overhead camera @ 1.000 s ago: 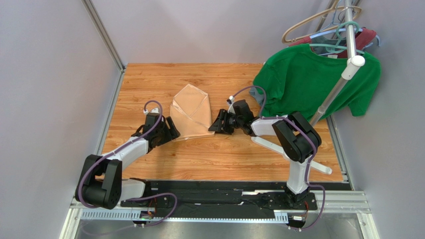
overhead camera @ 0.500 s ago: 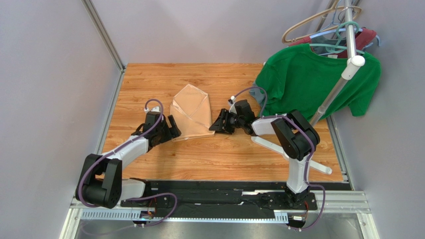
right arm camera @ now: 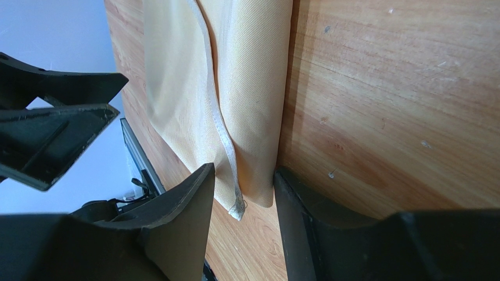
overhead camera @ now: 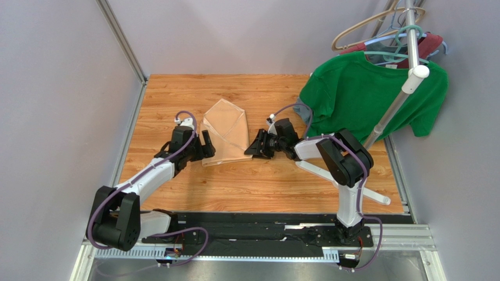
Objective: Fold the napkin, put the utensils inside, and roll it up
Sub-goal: Fold the napkin
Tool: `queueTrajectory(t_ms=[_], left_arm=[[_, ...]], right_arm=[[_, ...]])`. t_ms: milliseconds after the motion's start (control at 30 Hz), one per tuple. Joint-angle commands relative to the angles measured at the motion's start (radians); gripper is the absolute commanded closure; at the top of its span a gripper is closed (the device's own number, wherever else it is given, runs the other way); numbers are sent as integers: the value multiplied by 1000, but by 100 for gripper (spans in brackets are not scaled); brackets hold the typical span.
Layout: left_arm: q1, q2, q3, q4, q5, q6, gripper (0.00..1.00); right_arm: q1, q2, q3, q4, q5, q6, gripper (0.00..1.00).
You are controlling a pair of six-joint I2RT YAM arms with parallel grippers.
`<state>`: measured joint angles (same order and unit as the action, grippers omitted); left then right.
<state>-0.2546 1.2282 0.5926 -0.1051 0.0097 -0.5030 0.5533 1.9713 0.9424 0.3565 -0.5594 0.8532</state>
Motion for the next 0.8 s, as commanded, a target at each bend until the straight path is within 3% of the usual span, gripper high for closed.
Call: queueTrajectory(t_ms=[0, 300, 767], left_arm=[[-64, -6, 44, 57, -8, 58, 9], [-84, -12, 21, 166, 33, 95, 9], [-92, 30, -7, 245, 127, 101, 11]], right_arm=[[5, 23, 21, 1, 19, 7, 52], [-3, 26, 51, -31, 53, -31, 45], [-6, 74, 144, -117, 66, -98, 46]])
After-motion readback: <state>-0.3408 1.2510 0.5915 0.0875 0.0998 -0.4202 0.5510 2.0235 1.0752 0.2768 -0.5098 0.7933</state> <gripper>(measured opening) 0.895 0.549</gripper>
